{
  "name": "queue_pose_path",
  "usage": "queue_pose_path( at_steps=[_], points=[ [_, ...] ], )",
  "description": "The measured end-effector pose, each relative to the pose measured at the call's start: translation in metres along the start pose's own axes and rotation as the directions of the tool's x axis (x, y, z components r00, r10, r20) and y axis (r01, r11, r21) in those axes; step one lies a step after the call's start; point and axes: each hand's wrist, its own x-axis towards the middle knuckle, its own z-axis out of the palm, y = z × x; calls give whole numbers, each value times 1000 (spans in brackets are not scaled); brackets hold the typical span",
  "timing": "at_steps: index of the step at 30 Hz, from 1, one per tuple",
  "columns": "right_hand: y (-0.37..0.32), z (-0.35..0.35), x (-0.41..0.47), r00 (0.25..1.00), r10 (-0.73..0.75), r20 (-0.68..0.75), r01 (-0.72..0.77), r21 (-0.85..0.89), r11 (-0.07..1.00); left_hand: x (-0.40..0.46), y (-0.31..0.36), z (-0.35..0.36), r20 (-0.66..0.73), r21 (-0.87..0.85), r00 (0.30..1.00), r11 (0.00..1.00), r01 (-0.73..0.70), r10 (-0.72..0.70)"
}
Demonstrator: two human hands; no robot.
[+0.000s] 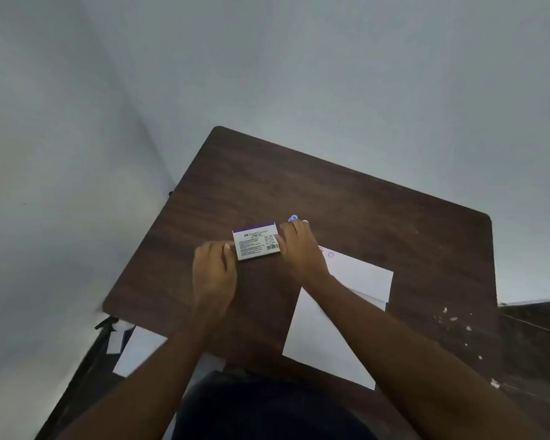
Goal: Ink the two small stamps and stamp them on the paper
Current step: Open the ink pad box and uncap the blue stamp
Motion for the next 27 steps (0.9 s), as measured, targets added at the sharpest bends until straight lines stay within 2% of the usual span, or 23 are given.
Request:
queue_pose_path(
  at_steps=[4, 8, 12, 16, 27],
  points=[
    [-1, 1, 1, 1000, 14, -1, -14, 13, 1000, 0, -7, 1, 26, -2, 998, 999, 54, -54],
    [-4, 4, 1, 997, 77, -27, -74, 109, 991, 4, -14, 4, 65, -11, 994, 996, 85, -84],
    [-5, 18, -1, 964, 262, 47, -264, 285, 921, 6, -16, 11, 146, -140, 976, 974, 180, -159],
    [-1, 33, -1, 946, 308, 97, -323, 321, 890, 6, -21, 23, 271, -218, 928, 922, 319, -257],
    [1, 51, 16, 859, 448, 248, -511, 347, 787, 23, -23, 38, 351, -197, 878, 891, 409, -325]
  ],
)
